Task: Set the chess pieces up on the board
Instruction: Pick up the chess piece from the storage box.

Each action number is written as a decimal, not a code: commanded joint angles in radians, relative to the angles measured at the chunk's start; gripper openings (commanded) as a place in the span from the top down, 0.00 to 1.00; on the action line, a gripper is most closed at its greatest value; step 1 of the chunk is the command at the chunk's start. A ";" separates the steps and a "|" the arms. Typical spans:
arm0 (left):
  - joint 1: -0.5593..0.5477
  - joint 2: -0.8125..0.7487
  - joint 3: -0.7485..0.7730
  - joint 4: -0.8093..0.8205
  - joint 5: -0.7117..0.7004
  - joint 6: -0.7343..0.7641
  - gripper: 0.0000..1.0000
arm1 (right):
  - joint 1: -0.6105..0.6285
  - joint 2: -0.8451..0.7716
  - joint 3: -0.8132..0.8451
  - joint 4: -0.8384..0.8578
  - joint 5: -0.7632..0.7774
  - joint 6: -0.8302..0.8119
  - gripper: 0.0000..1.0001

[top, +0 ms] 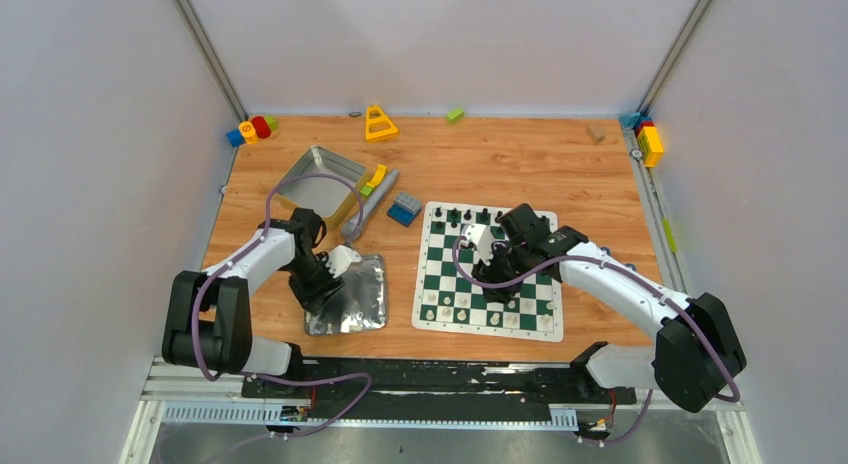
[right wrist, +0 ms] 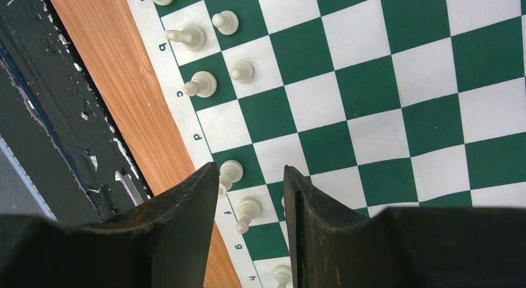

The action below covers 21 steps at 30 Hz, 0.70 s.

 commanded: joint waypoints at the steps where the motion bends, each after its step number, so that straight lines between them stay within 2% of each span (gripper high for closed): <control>1: 0.005 0.021 -0.008 0.023 0.017 0.023 0.47 | -0.001 -0.003 0.005 0.019 -0.008 0.009 0.56; 6: 0.004 0.031 -0.012 0.044 0.018 0.027 0.52 | -0.001 0.003 0.006 0.018 -0.009 0.011 0.57; 12: 0.003 0.029 -0.012 0.047 0.027 0.031 0.65 | -0.002 0.010 0.008 0.018 -0.009 0.011 0.57; 21: 0.003 0.025 0.017 0.033 0.061 0.020 0.76 | -0.001 0.010 0.011 0.016 -0.004 0.013 0.57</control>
